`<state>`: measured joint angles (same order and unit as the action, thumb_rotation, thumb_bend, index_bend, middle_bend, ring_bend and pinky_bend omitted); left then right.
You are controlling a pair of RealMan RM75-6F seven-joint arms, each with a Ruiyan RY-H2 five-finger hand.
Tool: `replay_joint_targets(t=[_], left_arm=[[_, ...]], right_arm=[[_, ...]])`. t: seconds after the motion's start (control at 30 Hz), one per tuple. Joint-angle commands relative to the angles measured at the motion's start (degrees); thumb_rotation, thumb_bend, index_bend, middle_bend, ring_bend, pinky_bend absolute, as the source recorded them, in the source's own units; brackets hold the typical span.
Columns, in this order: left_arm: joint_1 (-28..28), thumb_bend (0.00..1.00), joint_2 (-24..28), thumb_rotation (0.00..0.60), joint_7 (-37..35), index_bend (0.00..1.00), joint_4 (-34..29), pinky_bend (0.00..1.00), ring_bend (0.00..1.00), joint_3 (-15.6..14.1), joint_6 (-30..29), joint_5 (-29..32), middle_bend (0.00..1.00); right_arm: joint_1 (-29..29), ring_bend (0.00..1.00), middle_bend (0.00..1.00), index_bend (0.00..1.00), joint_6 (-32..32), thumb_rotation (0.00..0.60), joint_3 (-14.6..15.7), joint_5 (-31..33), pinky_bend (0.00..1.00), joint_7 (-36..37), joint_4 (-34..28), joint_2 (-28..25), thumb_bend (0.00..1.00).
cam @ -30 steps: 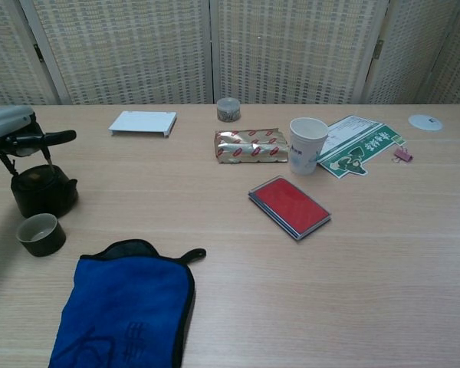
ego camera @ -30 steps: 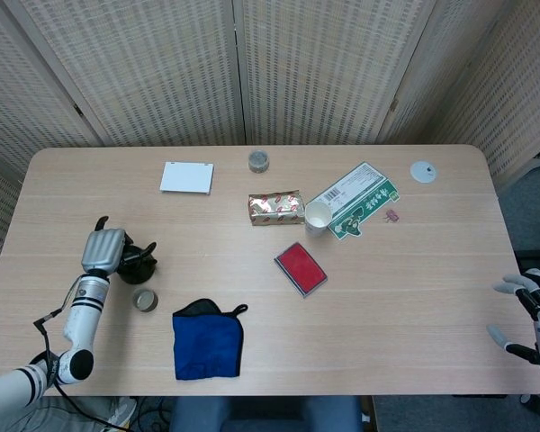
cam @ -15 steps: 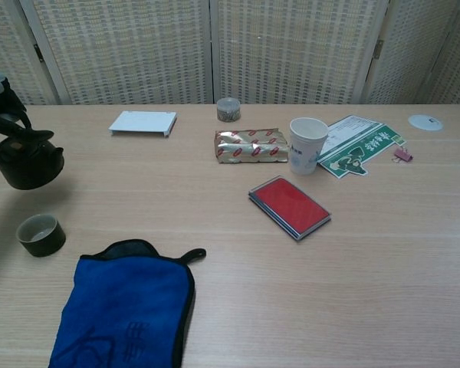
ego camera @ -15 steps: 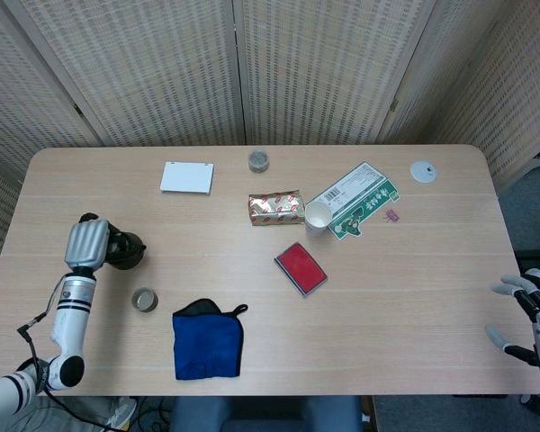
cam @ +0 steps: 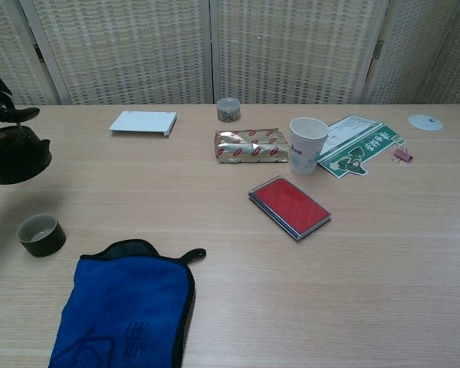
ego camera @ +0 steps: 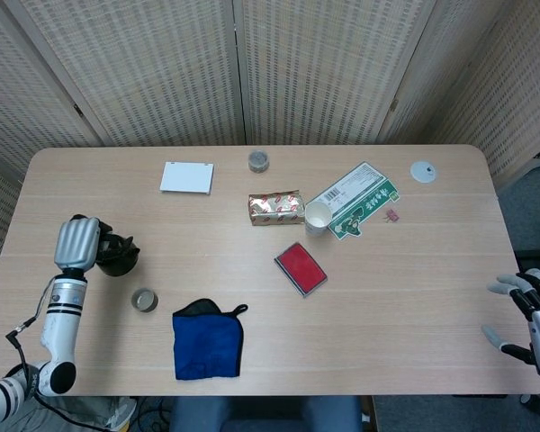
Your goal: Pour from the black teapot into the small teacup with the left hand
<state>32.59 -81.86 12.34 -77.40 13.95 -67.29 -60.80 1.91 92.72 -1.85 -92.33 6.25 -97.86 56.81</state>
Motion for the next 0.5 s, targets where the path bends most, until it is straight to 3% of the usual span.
replay_joint_targets(t=[0.03,0.37,0.5], left_arm=[[-0.63,0.31,0.95,0.356,0.04,1.00,-1.35,0.36,0.98,-0.37,-0.83,-1.14,1.00],[-2.49,0.34,3.36,0.365,0.56,1.00,-5.92,0.39,0.98,-1.89,-3.63,-5.29,1.00],[-3.18,0.35,4.12,0.406,1.03,1.00,-7.65,0.41,0.98,-2.79,-4.50,-7.06,1.00]], right_arm=[[-0.16,0.16,0.26,0.33,-0.23,0.600,-0.01,0.00,0.22,0.12,0.11,0.04,0.14],[-1.10,0.16,0.26,0.33,-1.44,0.600,-0.09,-0.09,0.22,0.26,0.35,0.34,0.14],[-1.34,0.16,0.26,0.33,-1.55,0.600,-0.20,-0.16,0.22,0.29,0.36,0.27,0.14]])
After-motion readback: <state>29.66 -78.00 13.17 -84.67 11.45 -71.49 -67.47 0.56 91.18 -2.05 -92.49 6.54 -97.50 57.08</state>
